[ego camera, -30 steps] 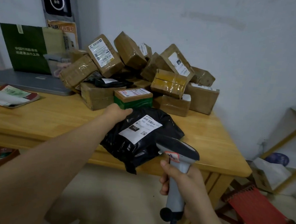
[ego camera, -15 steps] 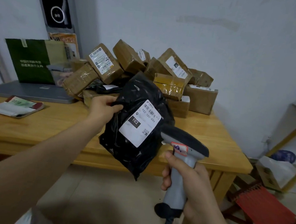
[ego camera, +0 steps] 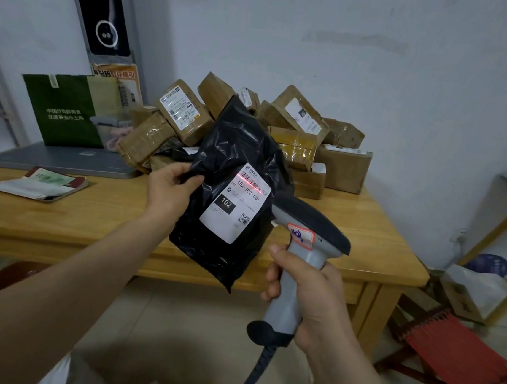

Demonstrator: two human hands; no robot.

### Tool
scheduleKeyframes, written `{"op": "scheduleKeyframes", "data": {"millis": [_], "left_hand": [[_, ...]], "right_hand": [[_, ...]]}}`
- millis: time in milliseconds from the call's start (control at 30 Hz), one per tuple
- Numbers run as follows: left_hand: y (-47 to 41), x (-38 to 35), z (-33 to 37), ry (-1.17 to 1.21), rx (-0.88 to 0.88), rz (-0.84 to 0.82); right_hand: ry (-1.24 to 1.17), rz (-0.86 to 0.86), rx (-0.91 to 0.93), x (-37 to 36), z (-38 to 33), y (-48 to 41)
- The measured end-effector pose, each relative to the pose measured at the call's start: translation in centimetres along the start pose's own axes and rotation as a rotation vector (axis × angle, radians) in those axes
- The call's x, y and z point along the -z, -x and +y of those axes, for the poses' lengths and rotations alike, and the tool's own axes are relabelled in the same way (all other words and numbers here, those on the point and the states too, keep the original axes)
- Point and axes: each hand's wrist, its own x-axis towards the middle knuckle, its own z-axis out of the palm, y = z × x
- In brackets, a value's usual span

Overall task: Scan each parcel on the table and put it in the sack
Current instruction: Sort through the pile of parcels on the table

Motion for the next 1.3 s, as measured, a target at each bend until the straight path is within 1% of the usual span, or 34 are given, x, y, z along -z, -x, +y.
{"op": "scheduleKeyframes", "data": {"millis": [533, 833, 1033, 1133, 1233, 1300], "left_hand": [[0.1, -0.1, 0.2, -0.008, 0.02, -0.006], [-0.1, 0.2, 0.1, -0.03, -0.011, 0.01], [-0.1, 0.7, 0.0, -0.022, -0.002, 0.018], [0.1, 2.6, -0.2, -0.016, 0.026, 0.068], [0.7, 5.9, -0.9, 0.002, 0.075, 0.174], [1.9, 9.2, -1.8, 0.022, 0.114, 0.285]], "right_hand": [[-0.035, 0.006, -0.006, -0.2, 0.0, 0.3], [-0.052, 0.013, 0.008, -0.3, 0.0, 0.3], [-0.054, -0.002, 0.012, -0.5, 0.3, 0.4], [-0.033, -0.045, -0.006, -0.9, 0.7, 0.4], [-0.006, -0.099, -0.045, -1.7, 1.7, 0.3], [0.013, -0.153, -0.084, -2.9, 2.8, 0.3]]}}
